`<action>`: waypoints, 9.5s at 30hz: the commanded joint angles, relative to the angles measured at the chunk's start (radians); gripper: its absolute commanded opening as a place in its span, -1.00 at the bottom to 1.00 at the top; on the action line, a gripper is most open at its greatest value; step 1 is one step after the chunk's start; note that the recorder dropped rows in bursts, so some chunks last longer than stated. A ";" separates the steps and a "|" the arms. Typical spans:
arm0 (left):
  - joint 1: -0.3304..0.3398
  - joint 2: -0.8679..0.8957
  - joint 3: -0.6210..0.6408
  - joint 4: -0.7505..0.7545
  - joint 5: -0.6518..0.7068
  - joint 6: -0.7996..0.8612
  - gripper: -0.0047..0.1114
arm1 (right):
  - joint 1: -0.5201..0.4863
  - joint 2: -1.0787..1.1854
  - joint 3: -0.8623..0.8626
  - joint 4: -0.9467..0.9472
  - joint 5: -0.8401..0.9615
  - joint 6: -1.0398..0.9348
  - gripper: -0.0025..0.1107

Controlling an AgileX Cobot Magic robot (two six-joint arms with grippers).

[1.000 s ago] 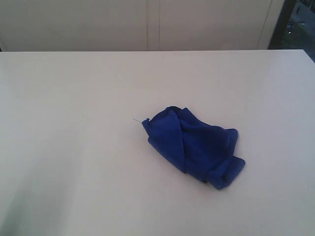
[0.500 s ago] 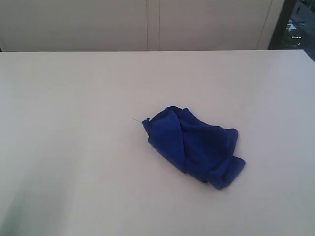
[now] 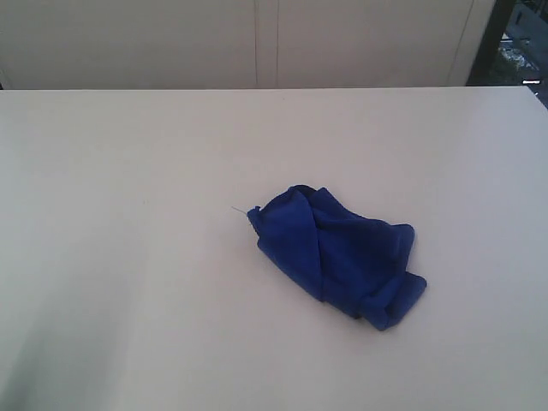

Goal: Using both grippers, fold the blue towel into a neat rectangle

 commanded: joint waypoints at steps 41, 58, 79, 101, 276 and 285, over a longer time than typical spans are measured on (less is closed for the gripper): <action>0.000 -0.003 0.005 -0.009 0.000 -0.005 -0.92 | 0.002 1.497 -0.517 1.096 0.331 -0.871 -0.30; 0.000 -0.003 0.005 -0.009 0.000 -0.005 -0.92 | 0.002 1.672 -0.523 1.327 0.389 -1.086 -0.30; 0.000 -0.003 0.005 -0.009 0.000 -0.005 -0.92 | 0.002 1.544 -0.523 1.321 0.406 -1.125 -0.94; 0.000 -0.003 0.005 -0.009 0.000 -0.005 -0.92 | 0.113 1.396 -0.546 0.969 0.415 -0.950 -0.96; -0.671 1.652 -0.977 -1.303 -0.120 0.973 -0.92 | 0.183 1.500 -0.659 0.413 0.405 -0.367 -0.96; -0.697 1.764 -1.036 -1.303 -0.130 0.971 -0.79 | 0.183 1.500 -0.659 0.421 0.400 -0.367 -0.96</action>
